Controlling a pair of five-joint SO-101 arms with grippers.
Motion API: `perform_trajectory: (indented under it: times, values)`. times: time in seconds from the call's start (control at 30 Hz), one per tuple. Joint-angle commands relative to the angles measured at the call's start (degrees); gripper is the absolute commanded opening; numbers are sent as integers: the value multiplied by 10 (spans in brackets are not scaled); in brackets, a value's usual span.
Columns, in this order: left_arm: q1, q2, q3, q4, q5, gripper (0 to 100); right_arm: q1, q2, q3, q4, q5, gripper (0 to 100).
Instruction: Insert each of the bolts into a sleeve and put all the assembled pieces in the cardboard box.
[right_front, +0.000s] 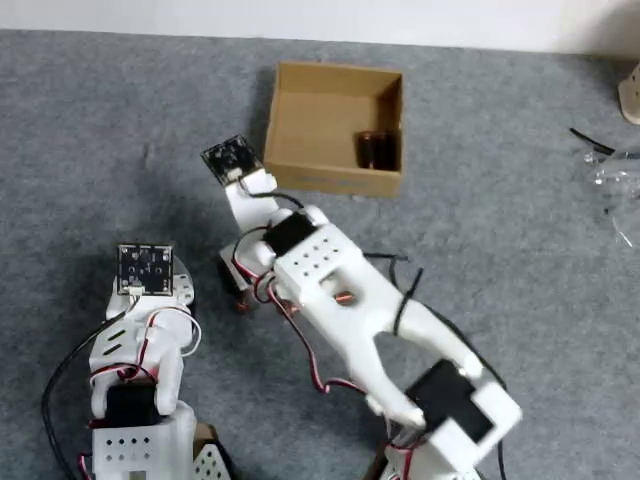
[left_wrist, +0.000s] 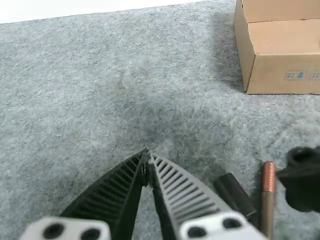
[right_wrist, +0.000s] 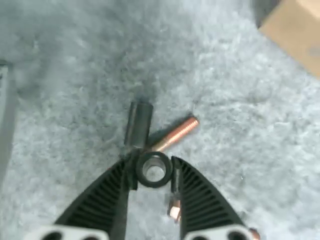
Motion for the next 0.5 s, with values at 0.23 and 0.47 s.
perform_trajectory:
  times: [0.23, 0.47]
  values:
    - [1, -4, -10, -15, 3, 8, 79, -90, 45, 9, 20, 5]
    - [1, -4, -10, -15, 3, 8, 173, -153, 82, 58, 66, 5]
